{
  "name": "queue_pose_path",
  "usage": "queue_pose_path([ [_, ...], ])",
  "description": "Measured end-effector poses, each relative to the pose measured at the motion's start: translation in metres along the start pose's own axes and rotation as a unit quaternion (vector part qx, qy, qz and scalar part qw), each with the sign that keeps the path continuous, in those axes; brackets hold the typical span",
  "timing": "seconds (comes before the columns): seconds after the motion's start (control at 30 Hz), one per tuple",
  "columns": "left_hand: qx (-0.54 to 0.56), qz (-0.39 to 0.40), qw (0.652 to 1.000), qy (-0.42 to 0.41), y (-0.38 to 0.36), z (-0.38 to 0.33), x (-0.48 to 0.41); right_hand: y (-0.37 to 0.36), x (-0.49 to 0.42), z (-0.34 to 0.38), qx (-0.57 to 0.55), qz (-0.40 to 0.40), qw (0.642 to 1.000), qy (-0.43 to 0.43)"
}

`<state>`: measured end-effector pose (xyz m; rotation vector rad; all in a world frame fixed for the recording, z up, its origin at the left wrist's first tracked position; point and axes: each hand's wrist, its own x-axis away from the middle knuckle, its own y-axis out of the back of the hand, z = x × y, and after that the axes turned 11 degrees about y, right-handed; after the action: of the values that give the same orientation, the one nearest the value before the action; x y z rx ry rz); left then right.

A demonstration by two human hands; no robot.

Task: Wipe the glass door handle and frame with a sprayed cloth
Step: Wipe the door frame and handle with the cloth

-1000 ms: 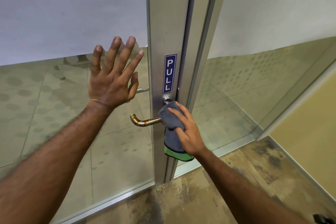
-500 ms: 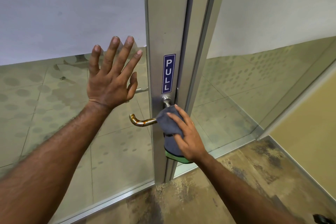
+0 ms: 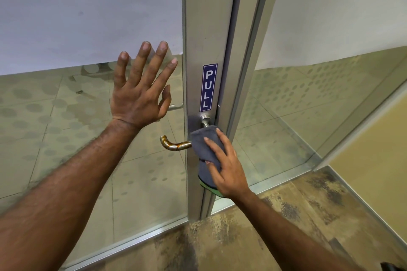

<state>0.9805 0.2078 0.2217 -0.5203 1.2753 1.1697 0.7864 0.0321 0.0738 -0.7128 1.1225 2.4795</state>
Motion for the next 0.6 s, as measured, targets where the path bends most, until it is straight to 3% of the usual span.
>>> queue_pose_path([
  [0.17, 0.001, 0.003, 1.0, 0.002, 0.002, 0.0, -0.001, 0.0, -0.026, 0.001, -0.124, -0.057, 0.986, -0.093],
  [0.3, 0.002, 0.0, 1.0, 0.002, 0.002, 0.001, -0.001, -0.005, -0.042, 0.023, -0.073, -0.038, 0.992, -0.091],
  [0.47, 0.005, 0.005, 1.0, 0.004, 0.001, 0.0, 0.0, -0.007, -0.009, 0.011, 0.084, 0.047, 0.995, 0.009],
  [0.53, 0.003, 0.011, 1.0, 0.004, 0.001, 0.0, 0.001, -0.001, -0.004, 0.002, 0.072, 0.042, 0.996, 0.017],
  [0.6, 0.0, 0.016, 1.0, 0.004, 0.001, 0.001, 0.002, 0.002, -0.008, -0.002, -0.005, 0.004, 0.999, -0.033],
])
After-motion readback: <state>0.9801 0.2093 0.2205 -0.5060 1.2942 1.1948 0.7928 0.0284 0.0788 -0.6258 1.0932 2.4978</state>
